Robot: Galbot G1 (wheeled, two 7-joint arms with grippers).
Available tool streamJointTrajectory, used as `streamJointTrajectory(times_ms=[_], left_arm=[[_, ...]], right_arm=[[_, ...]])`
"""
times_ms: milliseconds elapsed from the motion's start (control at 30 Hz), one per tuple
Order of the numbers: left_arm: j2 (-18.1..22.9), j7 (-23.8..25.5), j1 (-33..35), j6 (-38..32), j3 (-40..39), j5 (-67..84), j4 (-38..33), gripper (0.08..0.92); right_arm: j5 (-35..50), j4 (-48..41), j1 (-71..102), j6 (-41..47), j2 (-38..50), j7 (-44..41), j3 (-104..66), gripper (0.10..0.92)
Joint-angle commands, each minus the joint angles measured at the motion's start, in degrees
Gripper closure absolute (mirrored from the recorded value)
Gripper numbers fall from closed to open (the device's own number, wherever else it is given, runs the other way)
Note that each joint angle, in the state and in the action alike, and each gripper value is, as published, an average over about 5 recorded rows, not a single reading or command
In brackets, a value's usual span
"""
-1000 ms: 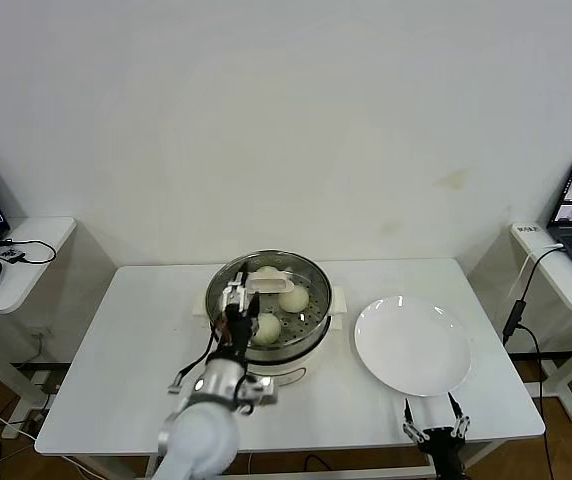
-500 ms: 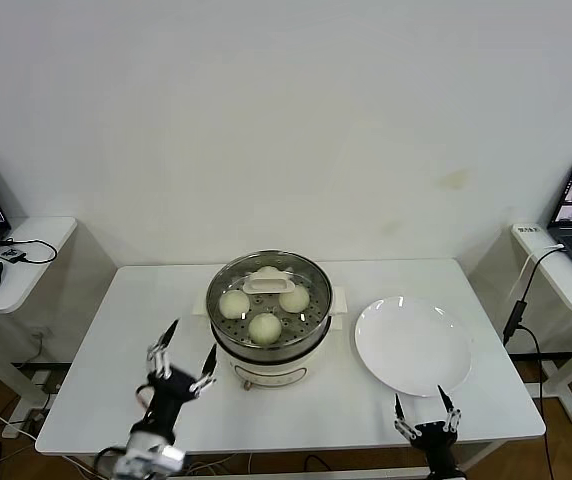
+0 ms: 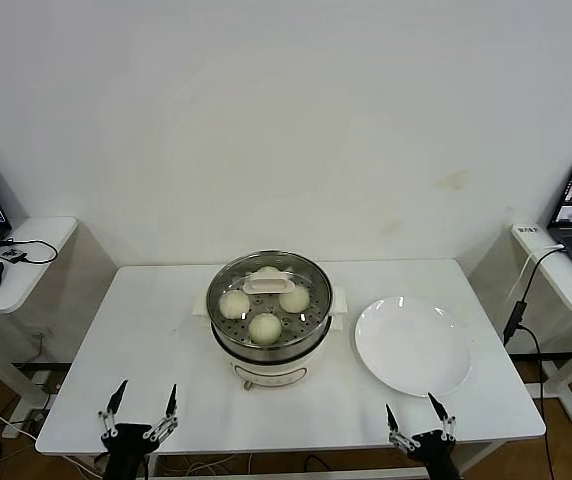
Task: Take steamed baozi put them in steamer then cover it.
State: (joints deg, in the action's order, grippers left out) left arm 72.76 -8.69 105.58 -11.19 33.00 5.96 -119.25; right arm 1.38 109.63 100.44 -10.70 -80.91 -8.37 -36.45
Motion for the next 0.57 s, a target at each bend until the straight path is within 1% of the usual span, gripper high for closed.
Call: streamJointTrajectory(times_ms=[33, 567], left_arm=[[0.68, -0.84, 4.47, -4.9, 2.53, 11.46, 1.66, 0.177], [0.45, 1.19, 5.08, -5.36, 1.59, 9.64, 4.45, 0.177]], right_arm=[[6.1, 3.46, 3.95, 1.8, 2.11, -1.47, 0.52, 0.203], [5.32, 4.86, 4.76, 3.08, 1.14, -0.73, 0.64, 0.203]])
